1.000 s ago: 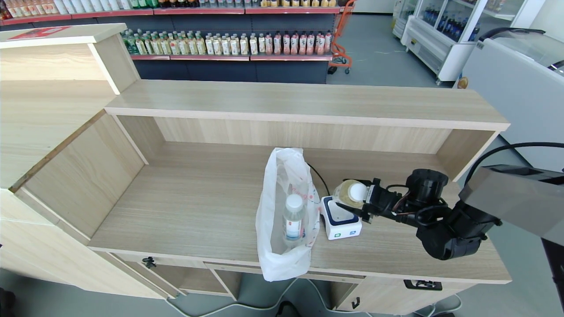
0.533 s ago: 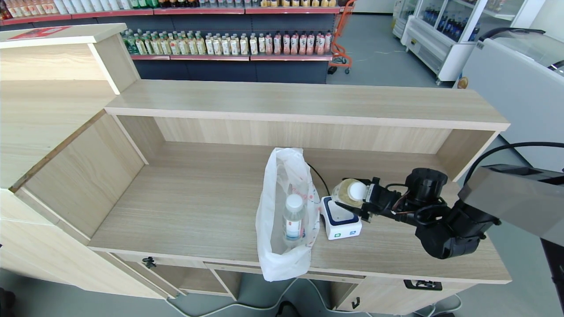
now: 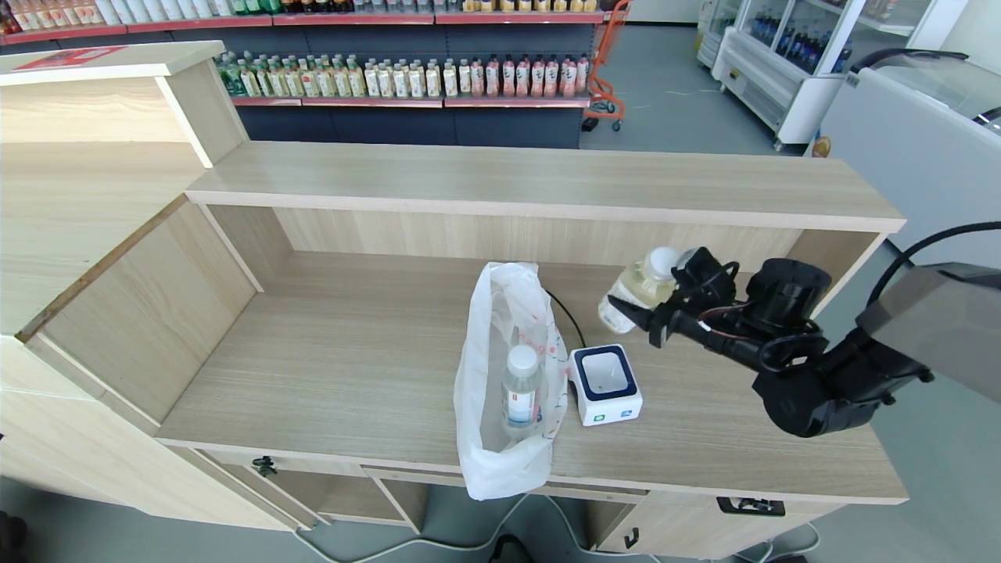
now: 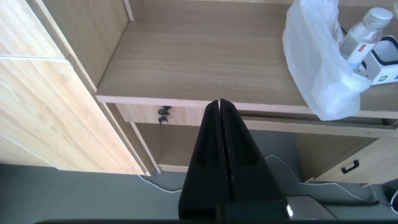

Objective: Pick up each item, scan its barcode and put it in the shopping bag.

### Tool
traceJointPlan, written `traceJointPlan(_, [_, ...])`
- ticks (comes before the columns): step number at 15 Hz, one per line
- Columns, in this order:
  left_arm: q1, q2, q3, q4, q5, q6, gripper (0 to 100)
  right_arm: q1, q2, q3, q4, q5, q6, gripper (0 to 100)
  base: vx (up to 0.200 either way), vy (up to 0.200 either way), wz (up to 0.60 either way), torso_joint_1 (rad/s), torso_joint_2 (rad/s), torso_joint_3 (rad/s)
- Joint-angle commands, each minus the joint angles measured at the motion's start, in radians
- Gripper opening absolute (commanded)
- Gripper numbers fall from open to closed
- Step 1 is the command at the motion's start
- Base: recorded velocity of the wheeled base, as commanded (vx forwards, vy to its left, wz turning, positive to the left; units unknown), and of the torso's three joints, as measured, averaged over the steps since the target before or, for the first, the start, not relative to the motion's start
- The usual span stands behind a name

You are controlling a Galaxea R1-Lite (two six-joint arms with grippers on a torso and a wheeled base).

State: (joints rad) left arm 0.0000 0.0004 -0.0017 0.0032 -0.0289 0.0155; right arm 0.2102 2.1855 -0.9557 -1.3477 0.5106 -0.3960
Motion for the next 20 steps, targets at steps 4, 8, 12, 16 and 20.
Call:
traceJointPlan(4, [0.0,0.0,0.0,0.0,0.0,0.0,0,-0.017,-0.257,0.178,0.074,-0.27,0.296,0,0.0,0.05,0.0,0.001,0.0,0.001])
traceJointPlan(8, [0.0,0.001,0.0,0.0,0.0,-0.002,0,-0.031,-0.273,0.236,0.071,-0.288,0.348,0,0.0,0.2,0.0,0.001,0.0,0.005])
traceJointPlan(12, [0.0,0.0,0.0,0.001,0.0,-0.002,0,-0.015,-0.25,0.223,0.081,-0.308,0.396,0,0.0,0.1,0.0,0.0,0.01,0.001])
traceJointPlan(16, [0.0,0.0,0.0,0.0,0.0,0.0,0,0.063,-0.144,0.132,0.084,-0.314,0.427,0,0.0,0.0,0.0,0.0,0.0,0.0])
traceJointPlan(20, [0.0,0.0,0.0,0.0,0.0,0.0,0,0.135,-0.01,0.023,0.085,-0.314,0.422,0,0.0,0.0,0.0,0.0,0.0,0.0])
